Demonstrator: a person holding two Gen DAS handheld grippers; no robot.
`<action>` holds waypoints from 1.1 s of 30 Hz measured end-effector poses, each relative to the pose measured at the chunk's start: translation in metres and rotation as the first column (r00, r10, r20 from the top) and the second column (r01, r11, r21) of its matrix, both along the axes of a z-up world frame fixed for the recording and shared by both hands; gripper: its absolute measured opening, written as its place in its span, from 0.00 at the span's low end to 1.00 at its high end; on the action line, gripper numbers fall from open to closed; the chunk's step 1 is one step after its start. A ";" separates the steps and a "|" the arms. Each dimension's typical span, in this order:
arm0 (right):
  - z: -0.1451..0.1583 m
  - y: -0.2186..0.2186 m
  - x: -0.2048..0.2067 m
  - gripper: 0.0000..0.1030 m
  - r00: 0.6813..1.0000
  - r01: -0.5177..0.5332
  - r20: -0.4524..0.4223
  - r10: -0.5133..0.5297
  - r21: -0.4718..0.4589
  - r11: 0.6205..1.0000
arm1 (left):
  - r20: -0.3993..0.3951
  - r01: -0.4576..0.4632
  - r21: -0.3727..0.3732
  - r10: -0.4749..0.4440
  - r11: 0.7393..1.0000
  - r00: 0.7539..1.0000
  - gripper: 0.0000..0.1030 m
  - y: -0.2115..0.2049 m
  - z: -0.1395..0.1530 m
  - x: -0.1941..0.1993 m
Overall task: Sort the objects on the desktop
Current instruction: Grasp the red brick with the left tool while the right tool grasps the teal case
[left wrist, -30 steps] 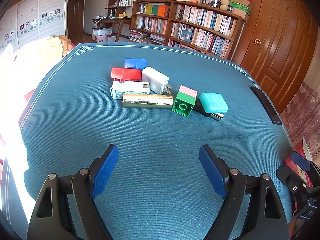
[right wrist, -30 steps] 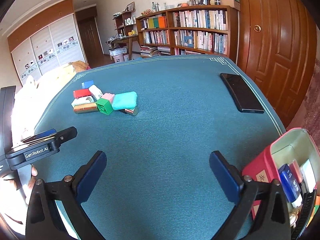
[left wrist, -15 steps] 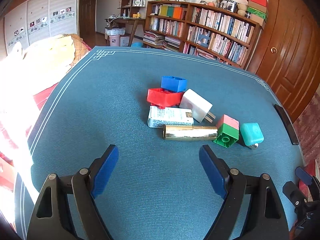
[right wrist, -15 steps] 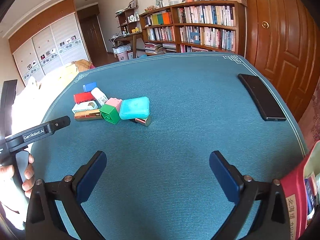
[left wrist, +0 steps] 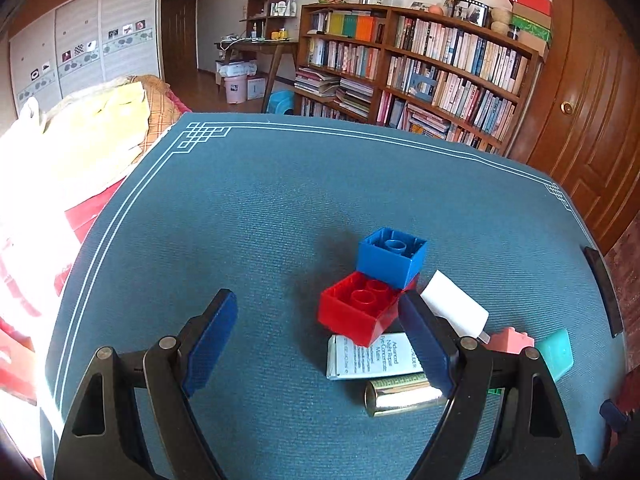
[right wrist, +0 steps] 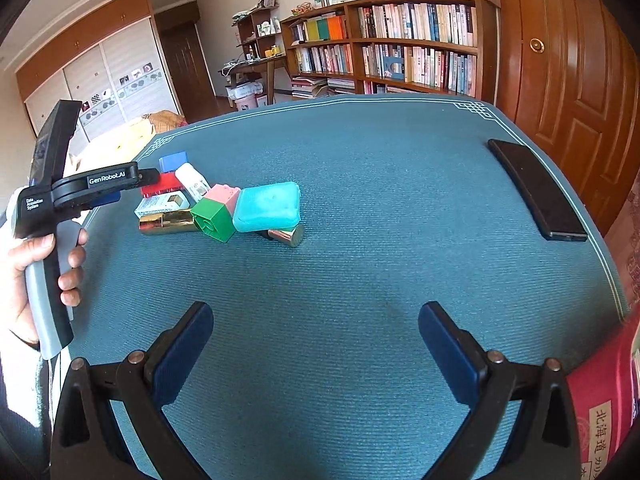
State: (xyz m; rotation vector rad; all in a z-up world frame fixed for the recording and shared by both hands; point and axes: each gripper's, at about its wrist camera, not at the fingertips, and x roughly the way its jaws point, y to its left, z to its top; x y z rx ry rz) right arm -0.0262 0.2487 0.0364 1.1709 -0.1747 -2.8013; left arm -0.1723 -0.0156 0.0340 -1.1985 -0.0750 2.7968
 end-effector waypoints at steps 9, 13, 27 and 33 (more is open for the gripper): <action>-0.002 -0.009 -0.011 1.00 0.999 -0.035 -0.011 0.035 0.030 0.999 | -0.007 0.070 0.001 -0.070 0.998 0.998 0.83 0.009 -0.019 -0.016; -0.002 -0.018 -0.019 1.00 0.998 -0.050 -0.025 0.051 0.052 0.997 | -0.002 0.085 0.029 -0.085 0.996 0.996 0.75 0.007 -0.022 -0.019; 0.006 -0.024 -0.059 0.98 0.996 0.012 -0.093 -0.009 0.030 0.999 | -0.051 0.147 0.049 -0.144 0.988 0.988 0.24 0.016 -0.016 -0.012; 0.002 -0.030 -0.073 0.79 0.997 0.002 -0.079 0.001 0.031 1.000 | -0.069 0.210 0.038 -0.207 0.977 0.976 0.24 0.026 -0.009 -0.005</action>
